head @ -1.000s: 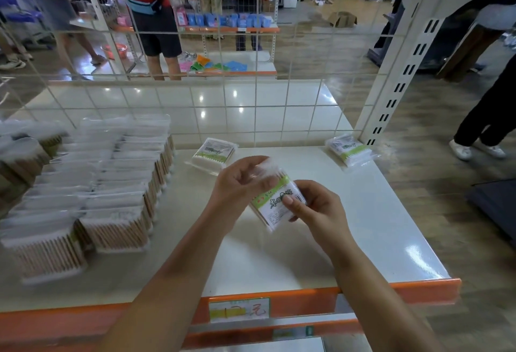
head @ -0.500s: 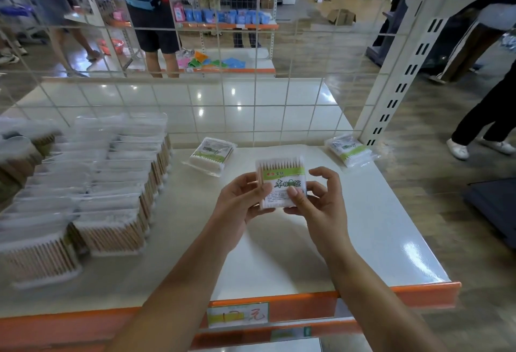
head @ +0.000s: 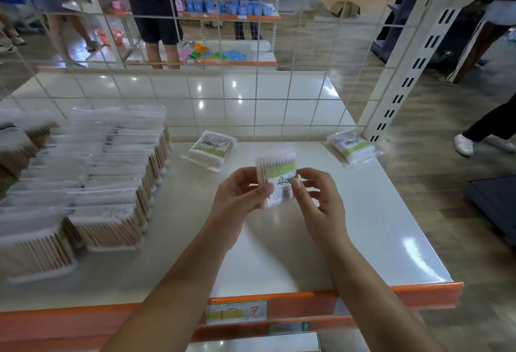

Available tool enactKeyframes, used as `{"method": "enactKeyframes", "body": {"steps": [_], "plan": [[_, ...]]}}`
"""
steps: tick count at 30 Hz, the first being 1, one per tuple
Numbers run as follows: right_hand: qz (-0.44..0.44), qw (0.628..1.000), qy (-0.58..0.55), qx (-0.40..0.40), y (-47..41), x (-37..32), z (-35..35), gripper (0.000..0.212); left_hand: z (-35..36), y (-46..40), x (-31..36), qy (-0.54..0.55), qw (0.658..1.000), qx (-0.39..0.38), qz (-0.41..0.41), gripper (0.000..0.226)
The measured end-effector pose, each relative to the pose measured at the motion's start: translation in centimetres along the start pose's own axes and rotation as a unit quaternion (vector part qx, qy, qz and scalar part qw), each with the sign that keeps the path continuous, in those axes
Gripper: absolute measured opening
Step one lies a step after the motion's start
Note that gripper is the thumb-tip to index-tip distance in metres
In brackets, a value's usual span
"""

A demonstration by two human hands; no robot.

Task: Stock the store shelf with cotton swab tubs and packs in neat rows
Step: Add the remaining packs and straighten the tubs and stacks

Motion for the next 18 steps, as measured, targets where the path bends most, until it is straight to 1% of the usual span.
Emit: {"method": "enactKeyframes", "body": {"steps": [2,3,5,7,8,10,13,16,18], "plan": [[0.002,0.999,0.027,-0.018,0.1,0.0,0.2,0.024,0.4,0.5,0.5,-0.078,0.996,-0.011,0.043,0.037],[0.008,0.999,0.019,-0.030,0.2,-0.1,0.3,0.024,0.8,0.7,0.6,-0.115,0.992,-0.017,0.055,0.035],[0.030,0.997,-0.031,-0.058,0.7,-0.1,0.5,0.028,1.9,1.2,0.6,-0.181,0.981,-0.022,0.074,0.028],[0.058,0.995,-0.062,-0.061,1.0,0.2,0.3,0.036,2.9,1.8,1.3,-0.252,0.958,-0.037,0.129,0.023],[0.060,0.994,-0.067,-0.054,1.0,0.2,0.1,0.034,3.4,2.0,1.7,-0.285,0.944,-0.051,0.157,0.021],[0.041,0.996,-0.077,-0.036,1.0,-0.4,-0.3,0.025,3.5,2.2,2.3,-0.334,0.924,-0.066,0.177,0.025],[0.041,0.993,-0.109,-0.008,1.0,-1.0,-0.6,0.031,2.5,2.8,3.8,-0.389,0.900,-0.063,0.189,0.037],[0.036,0.988,-0.148,-0.009,1.5,-1.8,-0.2,0.034,0.6,4.5,6.4,-0.444,0.861,-0.042,0.244,0.038],[0.044,0.984,-0.173,-0.017,2.2,-2.4,0.7,0.033,-1.5,5.9,8.4,-0.464,0.845,-0.016,0.265,0.036]]}}
Point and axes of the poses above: each hand's wrist, its own y-axis away from the middle knuckle, its own z-axis out of the palm, x = y × z, the point moved 9 cm from there along -y, towards the middle knuckle, and after that the axes turned 7 degrees about -y, right-handed, at the moved point
